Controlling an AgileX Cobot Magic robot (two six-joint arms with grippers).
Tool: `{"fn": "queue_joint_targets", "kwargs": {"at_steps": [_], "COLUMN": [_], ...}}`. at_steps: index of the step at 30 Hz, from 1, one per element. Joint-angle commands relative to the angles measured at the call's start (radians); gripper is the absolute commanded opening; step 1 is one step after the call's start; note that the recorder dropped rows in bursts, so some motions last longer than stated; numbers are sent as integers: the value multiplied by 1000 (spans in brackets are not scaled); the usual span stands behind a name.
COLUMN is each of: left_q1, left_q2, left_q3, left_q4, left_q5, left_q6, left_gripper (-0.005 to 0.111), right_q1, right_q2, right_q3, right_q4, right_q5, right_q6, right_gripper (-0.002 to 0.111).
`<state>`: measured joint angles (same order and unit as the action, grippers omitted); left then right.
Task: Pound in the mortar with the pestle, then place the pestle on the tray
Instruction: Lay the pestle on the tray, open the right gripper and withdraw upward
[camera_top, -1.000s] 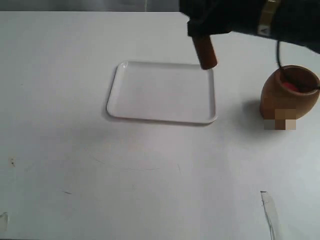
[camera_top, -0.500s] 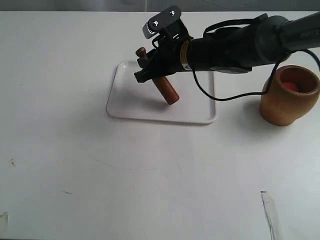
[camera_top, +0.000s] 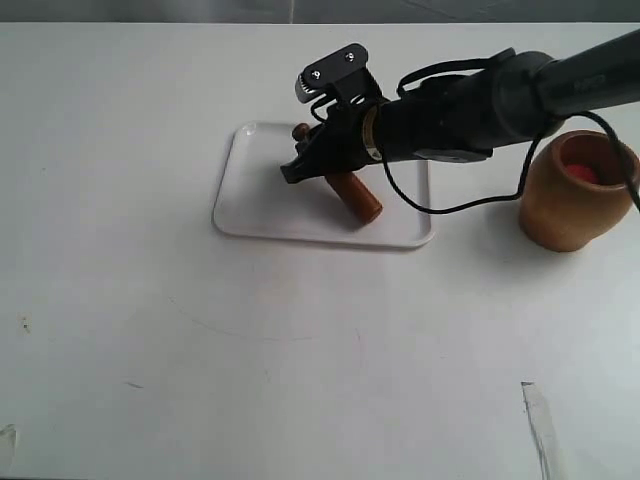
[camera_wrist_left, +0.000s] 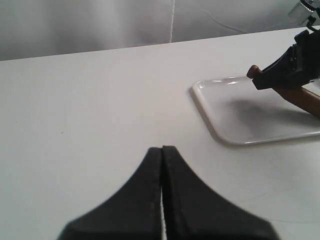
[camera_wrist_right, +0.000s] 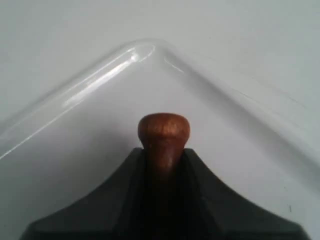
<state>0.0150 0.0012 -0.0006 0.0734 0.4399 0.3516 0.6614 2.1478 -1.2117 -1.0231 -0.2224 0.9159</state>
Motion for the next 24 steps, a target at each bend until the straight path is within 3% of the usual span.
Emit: {"fn": "queue_joint_targets", "kwargs": {"at_steps": [1, 8, 16, 20, 24], "left_q1": [-8, -8, -8, -8, -8], "left_q2": [-1, -1, -1, -1, -1], "left_q3": [1, 1, 1, 1, 1], "left_q4": [-7, -7, -7, -7, -7], "left_q5": [-3, -3, -3, -3, -3], "left_q6": [-8, -8, -8, -8, -8], "left_gripper": [0, 0, 0, 0, 0], "right_q1": [6, 7, 7, 29, 86], "right_q2": [18, 22, -65, -210, -389], "right_q3": [-6, -6, -8, -3, 44], "right_q4": [-10, -5, -5, -5, -99], "right_q5": [23, 18, 51, 126, 157], "right_q6": [4, 27, 31, 57, 51], "right_gripper": [8, 38, 39, 31, 1]}}
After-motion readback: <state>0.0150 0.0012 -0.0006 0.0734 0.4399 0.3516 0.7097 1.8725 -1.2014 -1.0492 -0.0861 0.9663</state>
